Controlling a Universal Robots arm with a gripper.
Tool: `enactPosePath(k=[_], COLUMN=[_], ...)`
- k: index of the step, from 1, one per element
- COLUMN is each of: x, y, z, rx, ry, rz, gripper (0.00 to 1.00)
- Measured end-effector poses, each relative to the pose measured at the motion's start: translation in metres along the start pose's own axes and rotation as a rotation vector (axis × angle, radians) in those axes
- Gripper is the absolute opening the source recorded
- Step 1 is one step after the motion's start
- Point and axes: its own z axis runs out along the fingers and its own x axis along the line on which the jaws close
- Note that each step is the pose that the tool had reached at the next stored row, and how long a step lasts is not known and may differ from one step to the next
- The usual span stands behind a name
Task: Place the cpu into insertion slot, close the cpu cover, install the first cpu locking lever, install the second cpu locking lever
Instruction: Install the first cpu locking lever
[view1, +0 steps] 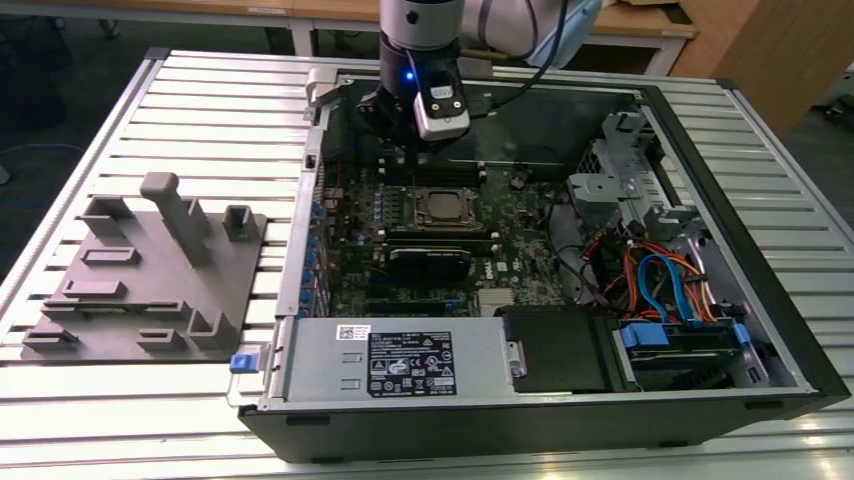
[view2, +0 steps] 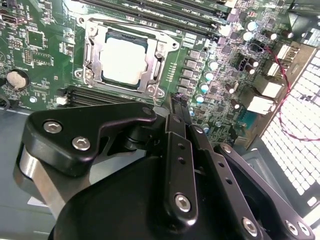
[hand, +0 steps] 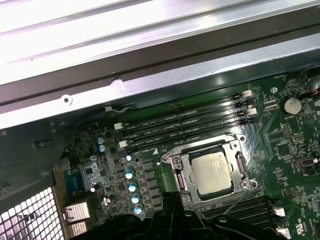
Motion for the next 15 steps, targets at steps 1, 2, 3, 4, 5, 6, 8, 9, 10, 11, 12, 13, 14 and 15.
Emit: enactPosePath(k=[1,2,3,4,5,6,8,9,10,11,12,13,14,15], x=[0.0007,0.0017,0.0020,0.0021,0.0021,0.0021,0.0021,0.0022,0.0027,0.0031,0.0038,0.0044,0.0054,0.0079], y=[-0.0002,-0.0005,-0.0006,-0.0006,-0.0006,-0.0006,-0.0007,-0.0008,-0.0009,-0.0010,-0.0012,-0.0013,-0.0016,-0.0023], z=[0.0003,0.0007,0.0013,0.0019,0.0025,0.0031,0.0045,0.0049,0.0051,0.0052,0.0053,0.0054,0.0054,0.0054], rx=[-0.0007,-0.0022,-0.0052,-0.0076,-0.0084,-0.0082,-0.0089,-0.0093,-0.0098,-0.0105,-0.0111,-0.0113,-0.0113,-0.0115], ry=[0.0002,0.0007,0.0015,0.0023,0.0023,0.0025,0.0007,-0.0013,-0.0035,-0.0060,-0.0076,-0.0082,-0.0084,-0.0088], rz=[0.000,0.000,-0.001,-0.001,-0.003,-0.006,-0.014,-0.017,-0.019,-0.021,-0.021,-0.021,-0.021,-0.021], gripper=[0.10,0.10,0.10,0.10,0.10,0.10,0.10,0.10,0.10,0.10,0.10,0.10,0.10,0.10])
